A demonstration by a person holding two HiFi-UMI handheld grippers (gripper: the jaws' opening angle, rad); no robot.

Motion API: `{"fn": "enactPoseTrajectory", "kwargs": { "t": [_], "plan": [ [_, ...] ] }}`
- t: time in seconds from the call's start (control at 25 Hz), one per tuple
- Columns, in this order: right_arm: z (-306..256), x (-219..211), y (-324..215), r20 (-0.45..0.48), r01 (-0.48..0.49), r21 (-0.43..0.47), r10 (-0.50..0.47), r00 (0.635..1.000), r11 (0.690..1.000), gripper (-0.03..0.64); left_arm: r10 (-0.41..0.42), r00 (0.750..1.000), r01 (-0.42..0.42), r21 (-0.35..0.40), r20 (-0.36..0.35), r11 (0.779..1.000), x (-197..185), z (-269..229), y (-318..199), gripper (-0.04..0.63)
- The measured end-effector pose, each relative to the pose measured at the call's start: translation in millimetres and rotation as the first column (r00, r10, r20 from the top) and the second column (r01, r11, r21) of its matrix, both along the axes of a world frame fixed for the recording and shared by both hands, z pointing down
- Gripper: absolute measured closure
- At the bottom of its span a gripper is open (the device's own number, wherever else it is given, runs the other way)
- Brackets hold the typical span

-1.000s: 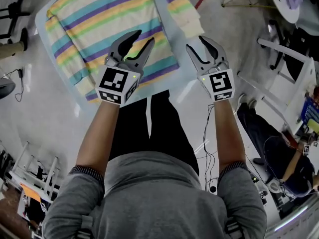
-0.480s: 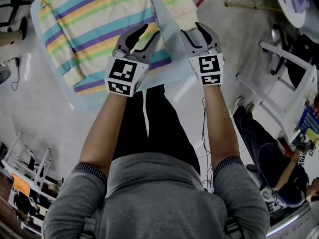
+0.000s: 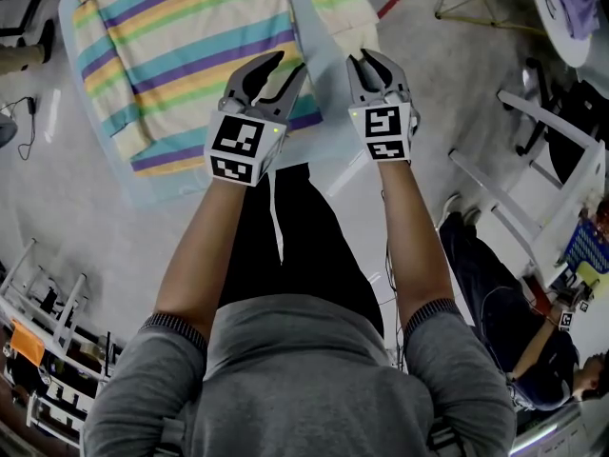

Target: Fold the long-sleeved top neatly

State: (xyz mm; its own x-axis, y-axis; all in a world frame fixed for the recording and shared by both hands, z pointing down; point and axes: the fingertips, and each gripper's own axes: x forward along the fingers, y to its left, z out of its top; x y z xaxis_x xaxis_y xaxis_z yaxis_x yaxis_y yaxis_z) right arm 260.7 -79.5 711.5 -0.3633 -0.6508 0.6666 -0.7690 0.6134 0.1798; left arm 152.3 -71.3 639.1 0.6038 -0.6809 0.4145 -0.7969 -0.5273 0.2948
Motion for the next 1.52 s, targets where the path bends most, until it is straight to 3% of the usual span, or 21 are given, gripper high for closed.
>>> {"fn": "enactPoseTrajectory", "kwargs": {
  "t": [0.08,0.6,1.2,1.52],
  "plan": [
    [-6.6,0.7,-2.5,0.007,0.006,0.024,-0.006,1.000,1.000,0.595,-0.006,1.000,0.006,0.000,0.002,1.000,0.5,0.0,0.4,0.436],
    [-120.1,16.1,-27.5,0.213,-0.021,0.056,0.008,0.977,0.998,0.597,-0.039,0.999,0.037,0.070,0.034,0.997,-22.0,-60.5,-12.6,0.437],
    [-232.4,63.3,-105.8,0.020,-0.037,0.186,0.034,0.999,0.982,0.595,-0.048,0.998,0.041,0.162,0.035,0.986,-63.9,-161.6,-56.2,0.437],
    [-258.8,41.8,-135.8,-0.149,0.076,0.237,-0.041,0.988,0.969,0.595,-0.063,0.998,0.058,0.180,0.022,0.982,-94.6,-194.3,-83.3,0.437]
  ]
}}
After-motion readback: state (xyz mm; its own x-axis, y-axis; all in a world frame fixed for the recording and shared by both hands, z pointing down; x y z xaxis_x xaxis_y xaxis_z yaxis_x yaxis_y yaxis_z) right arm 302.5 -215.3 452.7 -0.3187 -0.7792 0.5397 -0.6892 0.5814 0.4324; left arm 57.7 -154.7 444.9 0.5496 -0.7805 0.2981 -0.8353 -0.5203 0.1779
